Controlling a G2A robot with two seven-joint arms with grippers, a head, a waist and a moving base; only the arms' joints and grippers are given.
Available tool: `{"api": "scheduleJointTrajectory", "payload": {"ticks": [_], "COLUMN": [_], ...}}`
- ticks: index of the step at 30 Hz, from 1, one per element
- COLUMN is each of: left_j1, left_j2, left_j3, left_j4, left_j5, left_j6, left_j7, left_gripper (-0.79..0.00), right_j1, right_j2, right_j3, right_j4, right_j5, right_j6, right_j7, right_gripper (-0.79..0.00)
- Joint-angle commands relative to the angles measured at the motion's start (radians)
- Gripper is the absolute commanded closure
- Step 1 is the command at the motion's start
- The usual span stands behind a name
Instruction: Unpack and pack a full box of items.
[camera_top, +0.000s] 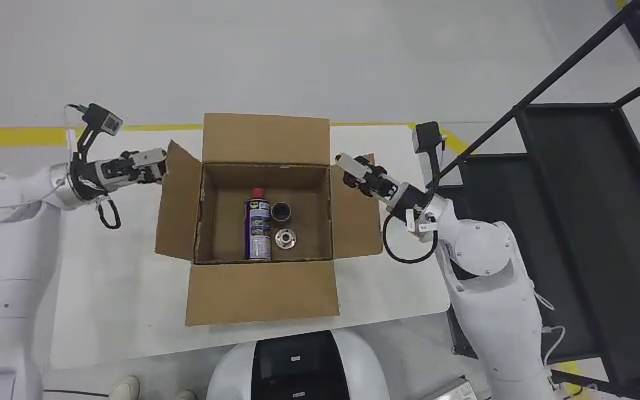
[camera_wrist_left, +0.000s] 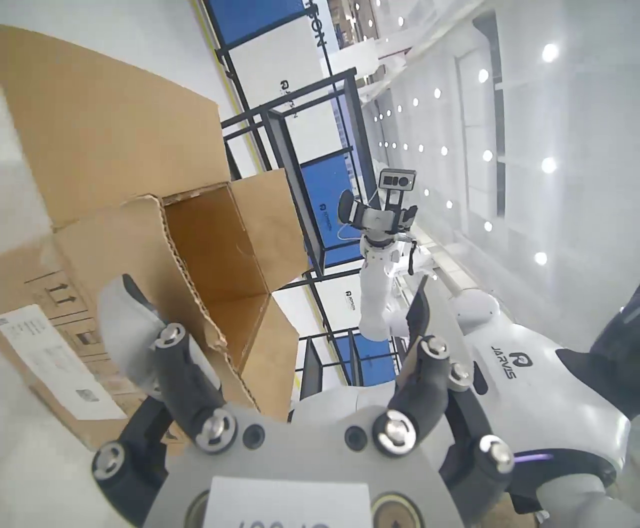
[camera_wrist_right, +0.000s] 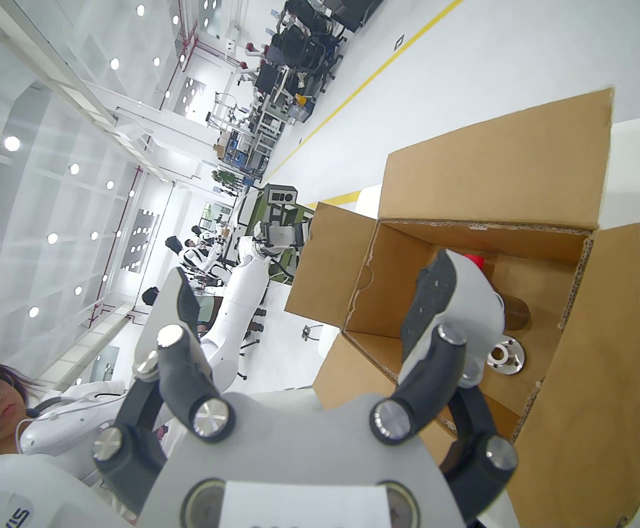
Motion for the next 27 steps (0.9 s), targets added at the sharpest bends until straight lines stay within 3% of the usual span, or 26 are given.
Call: {"api": "scheduleJointTrajectory", "payload": {"ticks": [1, 9, 16, 22, 27], "left_j1": [-0.018, -0.11, -0.2, -0.267, -0.302], "left_j2": [-0.003, -0.029, -0.068, -0.096, -0.107], "left_j3": [0.03, 0.195, 0.356, 0.445, 0.474], "left_j4": [-0.007, 0.046, 0.129, 0.213, 0.28], "left_j5": [-0.01, 0.017, 0.077, 0.132, 0.158], "left_j6": [-0.004, -0.027, -0.056, -0.1, -0.13], "left_j7": [0.004, 0.027, 0.056, 0.1, 0.13], "left_gripper": [-0.785, -0.785, -0.785, -0.785, -0.785], "right_j1": [0.0, -0.008, -0.09, -0.13, -0.123], "right_j2": [0.0, 0.0, 0.009, 0.02, 0.025], "right_j3": [0.0, 0.011, 0.145, 0.136, 0.074], "right_j4": [0.0, 0.004, 0.042, 0.108, 0.09], "right_j5": [0.0, 0.008, -0.003, -0.045, 0.01], "right_j6": [0.0, 0.008, 0.094, 0.172, 0.137], "right_j7": [0.0, -0.044, -0.154, -0.053, 0.083], "right_gripper": [-0.785, -0.785, -0.785, -0.785, -0.785]}}
